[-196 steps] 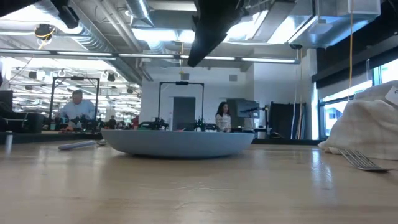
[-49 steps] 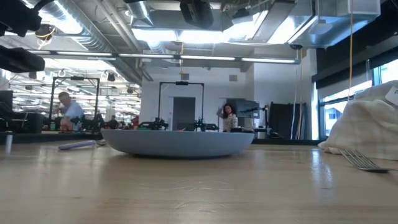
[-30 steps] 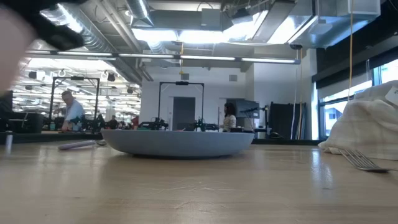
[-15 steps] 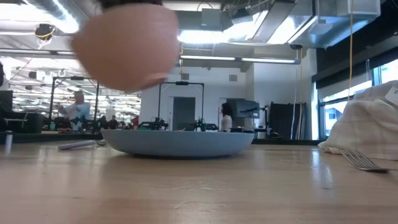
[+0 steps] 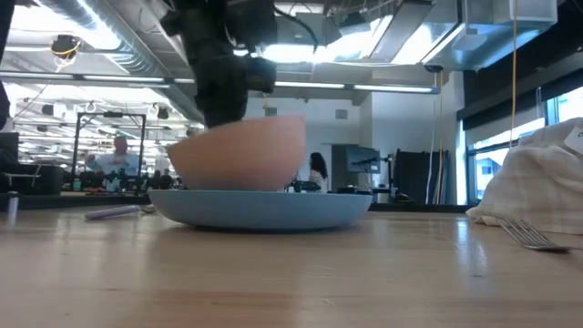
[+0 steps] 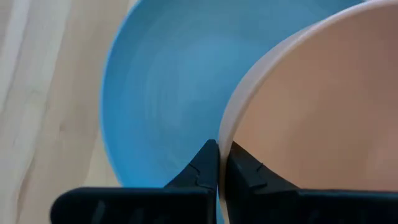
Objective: Set table place
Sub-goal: Stack the orange bowl on the blue plate
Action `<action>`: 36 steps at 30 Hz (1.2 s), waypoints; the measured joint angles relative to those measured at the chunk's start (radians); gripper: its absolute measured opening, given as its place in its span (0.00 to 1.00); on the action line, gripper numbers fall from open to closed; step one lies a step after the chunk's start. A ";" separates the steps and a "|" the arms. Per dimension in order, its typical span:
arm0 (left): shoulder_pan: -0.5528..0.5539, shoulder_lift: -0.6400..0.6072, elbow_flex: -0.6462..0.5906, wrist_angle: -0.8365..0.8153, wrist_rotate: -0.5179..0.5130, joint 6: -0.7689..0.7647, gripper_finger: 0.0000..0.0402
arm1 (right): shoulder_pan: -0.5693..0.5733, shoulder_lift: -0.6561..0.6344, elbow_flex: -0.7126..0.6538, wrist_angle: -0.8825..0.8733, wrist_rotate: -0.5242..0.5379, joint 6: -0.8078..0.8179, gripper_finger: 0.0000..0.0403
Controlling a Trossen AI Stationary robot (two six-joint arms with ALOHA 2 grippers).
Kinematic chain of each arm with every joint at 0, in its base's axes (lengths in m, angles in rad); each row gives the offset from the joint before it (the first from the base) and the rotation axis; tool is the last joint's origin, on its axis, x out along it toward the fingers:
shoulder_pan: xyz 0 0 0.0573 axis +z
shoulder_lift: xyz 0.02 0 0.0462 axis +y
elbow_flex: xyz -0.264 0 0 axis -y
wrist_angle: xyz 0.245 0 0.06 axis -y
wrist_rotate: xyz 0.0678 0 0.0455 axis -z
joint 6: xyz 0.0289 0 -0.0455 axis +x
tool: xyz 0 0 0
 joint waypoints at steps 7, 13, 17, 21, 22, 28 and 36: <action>0.034 0.032 0.000 0.034 0.040 0.001 0.02 | -0.020 0.000 0.000 -0.098 0.150 -0.004 0.31; 0.055 0.032 0.000 0.033 0.042 0.001 0.02 | -0.030 0.000 0.000 -0.145 0.228 -0.005 0.31; 0.068 0.032 0.000 0.033 0.057 0.000 0.05 | -0.039 0.000 0.000 -0.164 0.233 -0.003 0.31; 0.072 0.032 0.000 0.047 0.062 0.001 0.08 | -0.038 0.000 0.000 -0.170 0.233 -0.005 0.31; 0.072 0.032 0.000 0.053 0.064 0.003 0.09 | -0.037 0.000 0.000 -0.170 0.231 -0.005 0.31; 0.068 0.032 0.000 0.118 0.068 0.006 0.18 | -0.038 0.000 0.000 -0.177 0.232 -0.004 0.31; 0.052 0.032 0.040 0.135 0.097 -0.016 0.30 | -0.037 0.000 0.000 -0.223 0.231 0.027 0.31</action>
